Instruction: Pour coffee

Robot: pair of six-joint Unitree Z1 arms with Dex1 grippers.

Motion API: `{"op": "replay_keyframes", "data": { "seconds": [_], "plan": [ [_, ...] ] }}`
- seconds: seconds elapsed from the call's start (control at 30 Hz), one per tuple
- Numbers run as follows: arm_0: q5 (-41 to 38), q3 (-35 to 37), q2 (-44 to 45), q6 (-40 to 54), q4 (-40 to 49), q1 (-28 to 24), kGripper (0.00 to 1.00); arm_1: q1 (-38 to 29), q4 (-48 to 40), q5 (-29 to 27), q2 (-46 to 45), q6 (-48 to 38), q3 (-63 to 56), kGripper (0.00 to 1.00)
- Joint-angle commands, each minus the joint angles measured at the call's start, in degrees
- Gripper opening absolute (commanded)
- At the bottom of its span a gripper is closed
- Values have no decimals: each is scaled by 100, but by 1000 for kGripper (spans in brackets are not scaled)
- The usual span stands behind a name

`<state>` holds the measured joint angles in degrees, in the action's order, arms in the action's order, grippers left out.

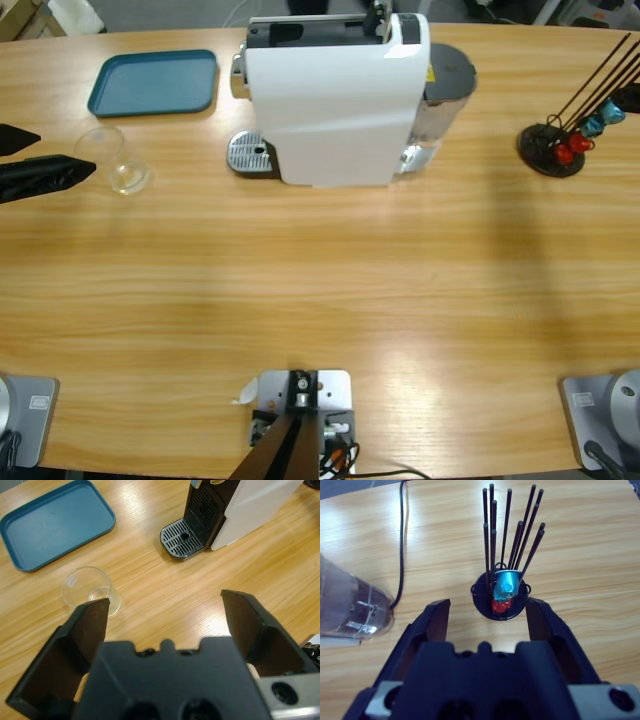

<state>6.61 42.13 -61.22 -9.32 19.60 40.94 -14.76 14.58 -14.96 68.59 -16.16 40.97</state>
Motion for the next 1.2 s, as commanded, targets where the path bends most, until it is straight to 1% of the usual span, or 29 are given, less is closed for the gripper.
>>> {"op": "replay_keyframes", "data": {
  "seconds": [0.03, 0.27, 0.6, 1.07, 1.2],
  "plan": [
    [59, -230, 58, -70, -79, 44, 968, 373, -201, 116, 650, -54, -129, 646],
    [59, -240, 49, -70, -88, 46, 968, 616, -222, 111, 849, -13, -54, 646],
    [59, -249, 49, -70, -88, 46, 968, 686, -396, 176, 1123, 13, -19, 646],
    [59, -258, 49, -70, -88, 46, 968, 851, -474, 215, 1200, 18, -19, 632],
    [59, -258, 49, -70, -88, 46, 968, 851, -475, 306, 1209, 38, -19, 631]
  ]
}}
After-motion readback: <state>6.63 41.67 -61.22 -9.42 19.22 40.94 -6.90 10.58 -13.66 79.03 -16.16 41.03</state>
